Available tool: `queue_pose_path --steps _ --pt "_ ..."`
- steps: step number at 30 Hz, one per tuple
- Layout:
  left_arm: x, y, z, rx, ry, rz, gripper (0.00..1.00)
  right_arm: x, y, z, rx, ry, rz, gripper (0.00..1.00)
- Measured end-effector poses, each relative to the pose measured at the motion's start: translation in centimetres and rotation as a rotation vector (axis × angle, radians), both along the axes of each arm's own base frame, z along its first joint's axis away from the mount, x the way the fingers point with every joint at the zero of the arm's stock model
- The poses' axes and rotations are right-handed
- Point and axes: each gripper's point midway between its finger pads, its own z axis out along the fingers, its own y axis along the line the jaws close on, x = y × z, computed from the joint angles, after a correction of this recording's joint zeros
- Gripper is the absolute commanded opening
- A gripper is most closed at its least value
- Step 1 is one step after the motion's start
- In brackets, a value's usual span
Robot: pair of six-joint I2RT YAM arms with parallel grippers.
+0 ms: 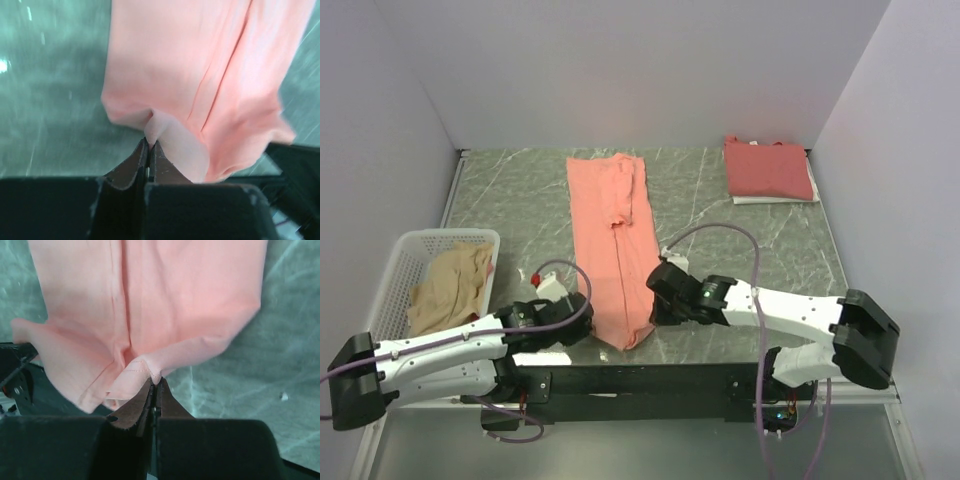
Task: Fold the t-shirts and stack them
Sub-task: Fold the tshirt
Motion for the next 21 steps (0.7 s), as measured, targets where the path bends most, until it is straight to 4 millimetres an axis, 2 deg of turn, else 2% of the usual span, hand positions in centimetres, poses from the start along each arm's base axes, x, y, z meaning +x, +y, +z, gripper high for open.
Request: queue_pose_path --steps 3,10,17,21 --pt "2.8 0.6 1.0 -0.001 -0.042 0.048 0.00 2.0 0.8 0.3 -0.009 -0.013 -0.018 0.00" --pt "9.6 1.0 2.8 0.035 -0.119 0.119 0.01 8.9 2.2 1.1 -0.008 -0.054 -0.112 0.00" --pt "15.9 2.0 3.7 0.045 -0.155 0.193 0.01 16.2 1.6 1.2 -0.001 -0.081 -0.223 0.00" --pt "18.4 2.9 3.3 0.050 -0.148 0.225 0.01 19.6 1.4 0.9 0.001 -0.089 -0.264 0.00"
